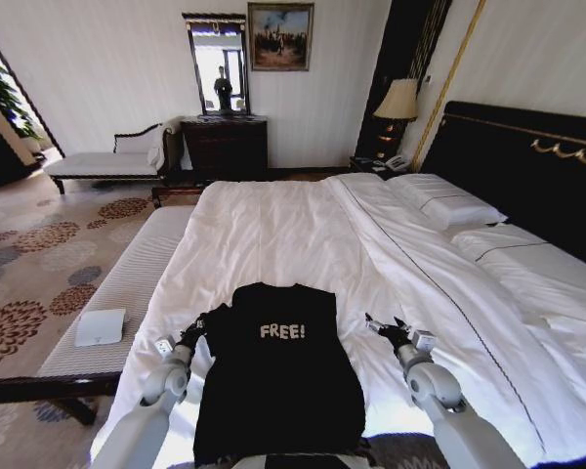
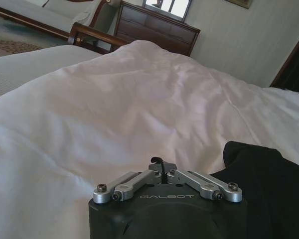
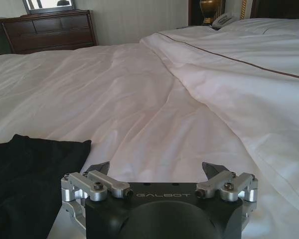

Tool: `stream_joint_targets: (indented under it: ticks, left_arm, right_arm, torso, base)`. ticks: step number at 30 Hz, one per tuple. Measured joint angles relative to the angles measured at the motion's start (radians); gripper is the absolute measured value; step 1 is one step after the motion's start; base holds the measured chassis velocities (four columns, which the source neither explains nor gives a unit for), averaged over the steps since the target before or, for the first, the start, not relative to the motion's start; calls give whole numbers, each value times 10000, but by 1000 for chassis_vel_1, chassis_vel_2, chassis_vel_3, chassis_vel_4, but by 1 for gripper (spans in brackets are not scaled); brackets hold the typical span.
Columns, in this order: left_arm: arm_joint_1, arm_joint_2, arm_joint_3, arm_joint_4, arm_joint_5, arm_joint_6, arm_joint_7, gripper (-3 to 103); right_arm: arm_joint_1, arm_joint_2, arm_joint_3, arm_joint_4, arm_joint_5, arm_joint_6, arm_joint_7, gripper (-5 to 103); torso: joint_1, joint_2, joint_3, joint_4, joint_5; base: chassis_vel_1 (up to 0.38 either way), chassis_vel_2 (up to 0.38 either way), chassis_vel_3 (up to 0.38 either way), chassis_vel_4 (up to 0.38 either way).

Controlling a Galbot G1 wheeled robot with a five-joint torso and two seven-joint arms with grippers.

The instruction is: Fold the clothes on the bed.

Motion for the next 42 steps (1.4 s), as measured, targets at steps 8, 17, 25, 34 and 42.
stream_joint_targets:
  ticks: [8, 17, 25, 34, 42]
  left_arm:
    - [-35, -82, -373, 121, -153, -249, -355, 0]
    - [349, -54, -770, -549, 425, -855, -410, 0]
    - [607, -187, -983, -450, 935, -1175, -375, 0]
    - [-475, -268, -235, -69, 2568, -906, -1156, 0]
    - [-384, 90, 615, -645, 4872, -645, -1292, 0]
  right_arm:
    - [-154, 212, 12, 46, -105, 63, -52, 100]
    - [-213, 490, 31, 53, -198, 101, -80, 100]
    - [-279, 520, 38, 54, -223, 120, -88, 100]
    - [-470, 458, 262, 212, -213, 161, -131, 100]
    - [-458, 445, 269, 189, -179, 258, -213, 100]
  torso:
    - [0, 0, 0, -2, 0]
    - [0, 0, 0, -2, 1]
    - [0, 0, 0, 1, 0]
    - [1, -1, 1, -3, 2]
    - [0, 0, 0, -8, 4]
  base:
    - [0, 0, 0, 0]
    - [0, 0, 0, 0]
    - [0, 0, 0, 0]
    - [0, 0, 0, 0]
    - [0, 0, 0, 0]
